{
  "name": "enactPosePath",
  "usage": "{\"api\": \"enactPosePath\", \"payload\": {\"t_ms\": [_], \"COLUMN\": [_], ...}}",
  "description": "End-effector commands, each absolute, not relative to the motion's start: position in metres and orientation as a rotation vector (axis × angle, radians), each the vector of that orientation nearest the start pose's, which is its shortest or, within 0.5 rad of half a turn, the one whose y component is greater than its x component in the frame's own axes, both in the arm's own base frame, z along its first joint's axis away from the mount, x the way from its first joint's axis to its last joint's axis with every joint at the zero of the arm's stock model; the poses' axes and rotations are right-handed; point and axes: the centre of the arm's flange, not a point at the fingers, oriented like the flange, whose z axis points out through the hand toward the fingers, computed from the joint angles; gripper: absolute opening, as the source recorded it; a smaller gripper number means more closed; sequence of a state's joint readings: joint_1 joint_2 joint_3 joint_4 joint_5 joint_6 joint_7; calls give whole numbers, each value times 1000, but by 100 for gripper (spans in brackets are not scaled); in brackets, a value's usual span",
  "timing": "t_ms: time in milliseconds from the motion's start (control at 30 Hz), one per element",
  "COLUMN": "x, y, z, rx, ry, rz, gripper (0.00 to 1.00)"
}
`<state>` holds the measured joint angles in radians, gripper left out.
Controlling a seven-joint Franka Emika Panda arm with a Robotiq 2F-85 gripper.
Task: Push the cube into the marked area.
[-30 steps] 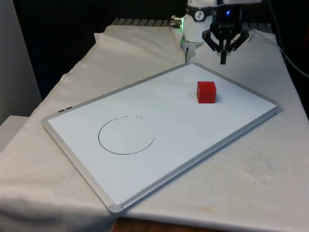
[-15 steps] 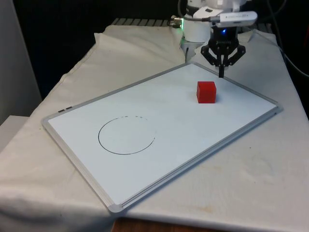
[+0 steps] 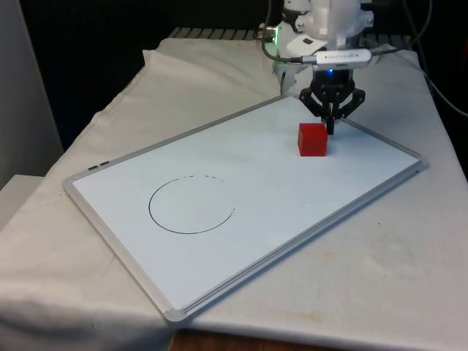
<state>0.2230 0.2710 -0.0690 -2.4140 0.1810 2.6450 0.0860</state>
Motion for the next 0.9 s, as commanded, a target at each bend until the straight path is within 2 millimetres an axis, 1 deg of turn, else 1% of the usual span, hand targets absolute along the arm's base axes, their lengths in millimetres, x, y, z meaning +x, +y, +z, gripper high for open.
{"api": "enactPosePath", "payload": {"t_ms": [0,33,267,300,533,600,833,867], "x": [488,488,497,497,504,503,505,504], "y": [68,68,60,61,53,55,53,54], "z": [198,197,204,204,206,208,203,206], "rx": [-3077,-3078,-3096,-3085,-3101,-3091,-3085,-3085], "ry": [162,149,207,199,250,243,345,326], "rz": [62,67,52,46,39,32,35,37], "gripper": [0,0,0,0,0,0,0,0]}}
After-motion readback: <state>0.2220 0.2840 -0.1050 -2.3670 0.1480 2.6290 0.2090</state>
